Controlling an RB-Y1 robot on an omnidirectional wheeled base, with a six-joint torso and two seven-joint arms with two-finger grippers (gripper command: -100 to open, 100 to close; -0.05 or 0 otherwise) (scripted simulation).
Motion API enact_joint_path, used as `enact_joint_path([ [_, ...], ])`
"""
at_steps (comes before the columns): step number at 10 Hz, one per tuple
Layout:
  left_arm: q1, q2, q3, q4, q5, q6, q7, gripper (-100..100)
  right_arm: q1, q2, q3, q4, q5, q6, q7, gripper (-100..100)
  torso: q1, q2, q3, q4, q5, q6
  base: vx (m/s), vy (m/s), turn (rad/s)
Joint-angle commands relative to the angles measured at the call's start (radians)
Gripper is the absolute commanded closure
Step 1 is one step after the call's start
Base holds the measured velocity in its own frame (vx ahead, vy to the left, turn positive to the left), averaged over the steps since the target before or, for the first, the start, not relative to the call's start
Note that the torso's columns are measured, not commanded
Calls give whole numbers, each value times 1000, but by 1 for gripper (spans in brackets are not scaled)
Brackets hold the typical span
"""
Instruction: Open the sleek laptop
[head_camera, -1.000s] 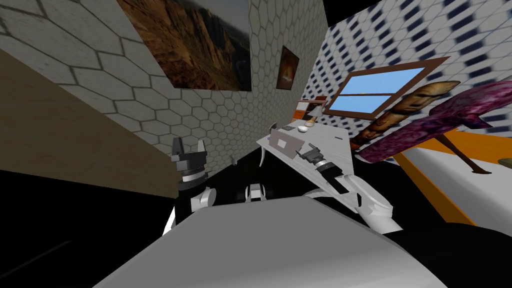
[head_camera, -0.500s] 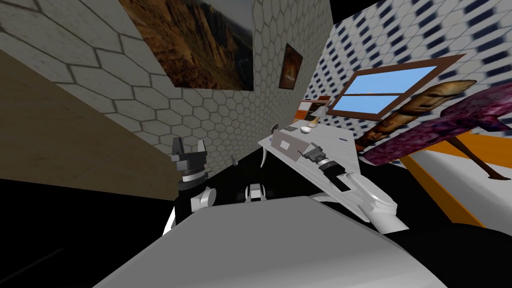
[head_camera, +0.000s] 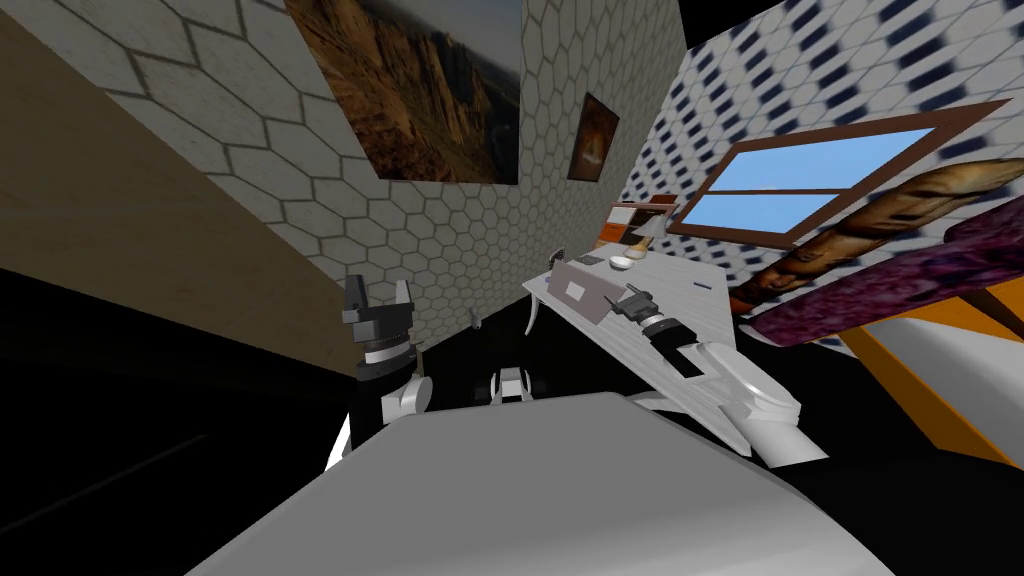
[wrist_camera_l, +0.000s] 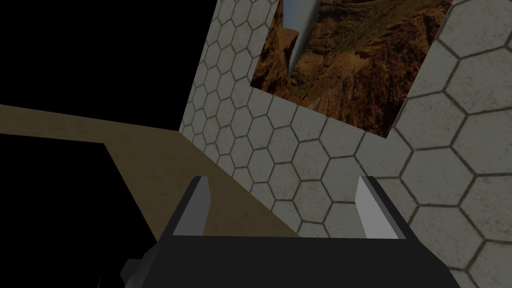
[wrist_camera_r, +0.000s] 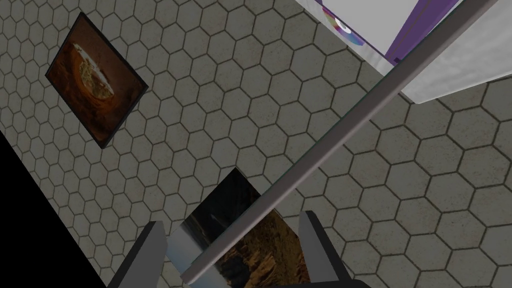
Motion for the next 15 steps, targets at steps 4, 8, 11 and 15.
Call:
enact_joint_path([
  [4,0,0,0,0,0,0,0,0,14,-59,24,9,-46,-6,-59,100,-6,-1,-1,0,-2,-5,12,-2,0],
  [8,0,0,0,0,0,0,0,0,26,-145,32,42,-92,21,-161,100,-6,-3,-1,-2,-3,-2,-11,-26,79],
  [11,0,0,0,0,0,0,0,0,32,-183,37,59,-115,35,-212,100,-6,-4,-2,-3,-4,-4,-14,-22,76],
  [15,0,0,0,0,0,0,0,0,50,-298,50,110,-184,76,-333,100,-7,-7,-4,-3,-4,-4,-22,-21,110],
])
